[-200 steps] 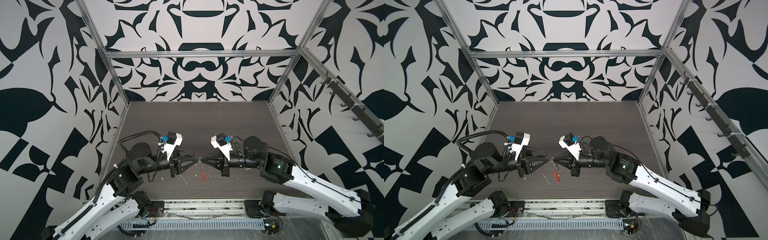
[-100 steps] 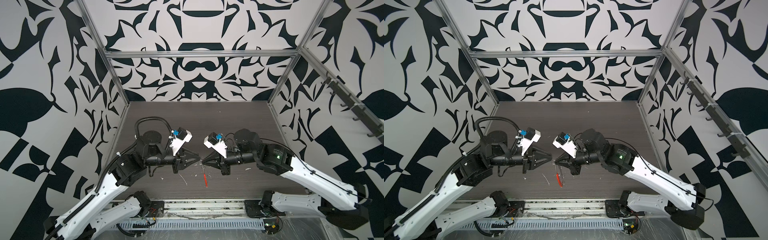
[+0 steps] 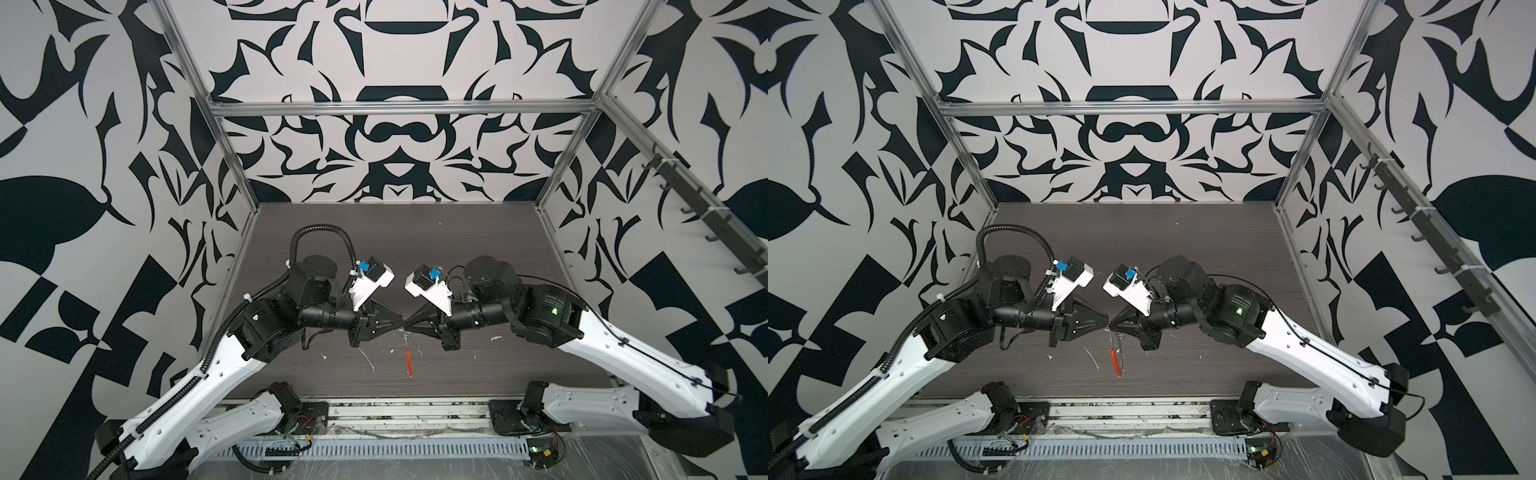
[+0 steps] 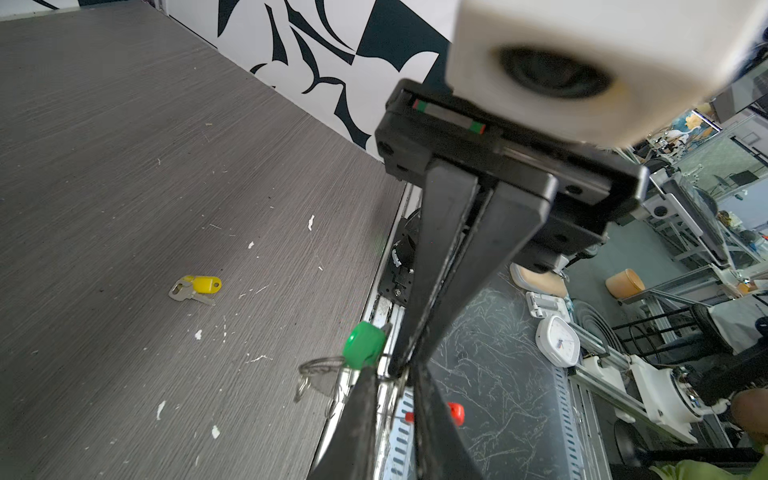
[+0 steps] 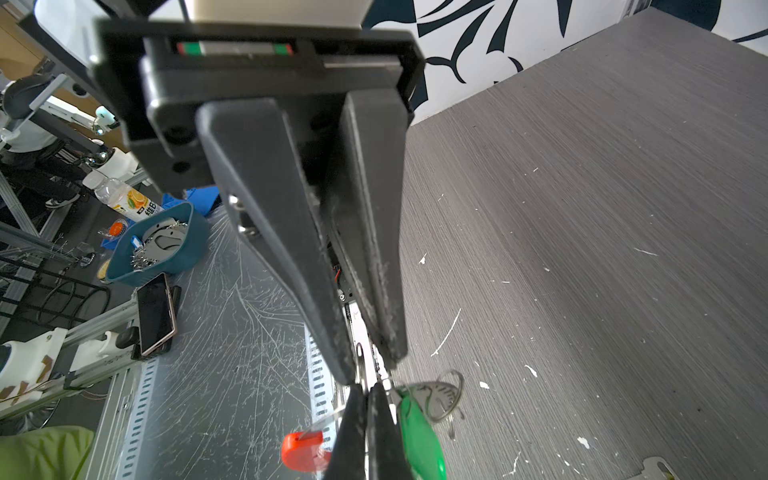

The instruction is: Remove the keys from the keyring

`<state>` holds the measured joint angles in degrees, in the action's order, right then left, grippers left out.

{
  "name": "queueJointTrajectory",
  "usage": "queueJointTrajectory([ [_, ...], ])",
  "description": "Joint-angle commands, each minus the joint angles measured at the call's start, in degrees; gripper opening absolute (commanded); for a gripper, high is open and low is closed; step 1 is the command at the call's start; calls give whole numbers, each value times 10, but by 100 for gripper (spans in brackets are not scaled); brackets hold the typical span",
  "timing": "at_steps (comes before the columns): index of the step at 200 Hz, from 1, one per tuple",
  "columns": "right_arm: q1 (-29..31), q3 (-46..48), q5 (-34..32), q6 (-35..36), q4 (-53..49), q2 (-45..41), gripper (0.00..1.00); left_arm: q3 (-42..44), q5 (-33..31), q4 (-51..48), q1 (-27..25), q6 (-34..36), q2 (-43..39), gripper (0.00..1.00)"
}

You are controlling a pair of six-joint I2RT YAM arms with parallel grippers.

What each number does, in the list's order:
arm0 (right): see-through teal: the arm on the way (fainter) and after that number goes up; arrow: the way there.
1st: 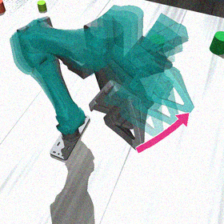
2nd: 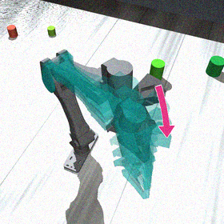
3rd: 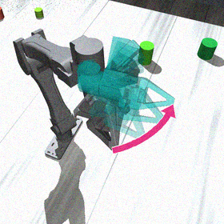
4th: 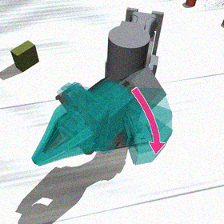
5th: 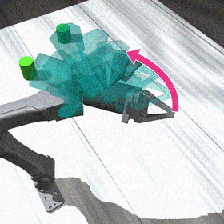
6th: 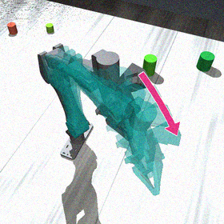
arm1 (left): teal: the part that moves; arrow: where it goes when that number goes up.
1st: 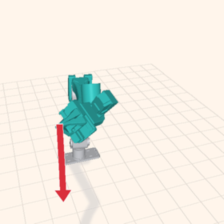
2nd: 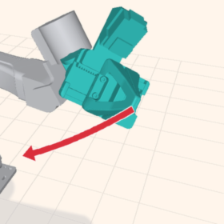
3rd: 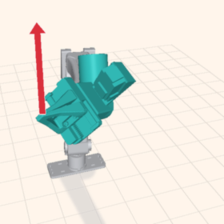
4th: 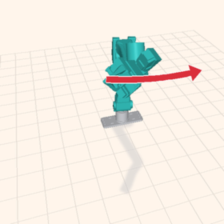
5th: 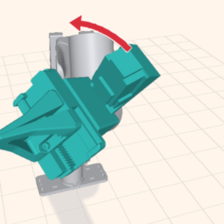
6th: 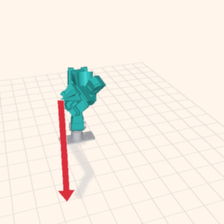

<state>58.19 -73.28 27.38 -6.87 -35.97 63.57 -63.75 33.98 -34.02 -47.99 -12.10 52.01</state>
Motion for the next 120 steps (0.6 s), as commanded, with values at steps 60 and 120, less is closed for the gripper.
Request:
queueJointTrajectory([
  [60, -2, -31, 10, 1, 26, 3, 0, -15, 7, -9, 0, 5, 4, 7],
  [120, -2, -1, -26, -4, 71, -25, 25, 36, -24, 87, 0, -3, -48, 0],
])
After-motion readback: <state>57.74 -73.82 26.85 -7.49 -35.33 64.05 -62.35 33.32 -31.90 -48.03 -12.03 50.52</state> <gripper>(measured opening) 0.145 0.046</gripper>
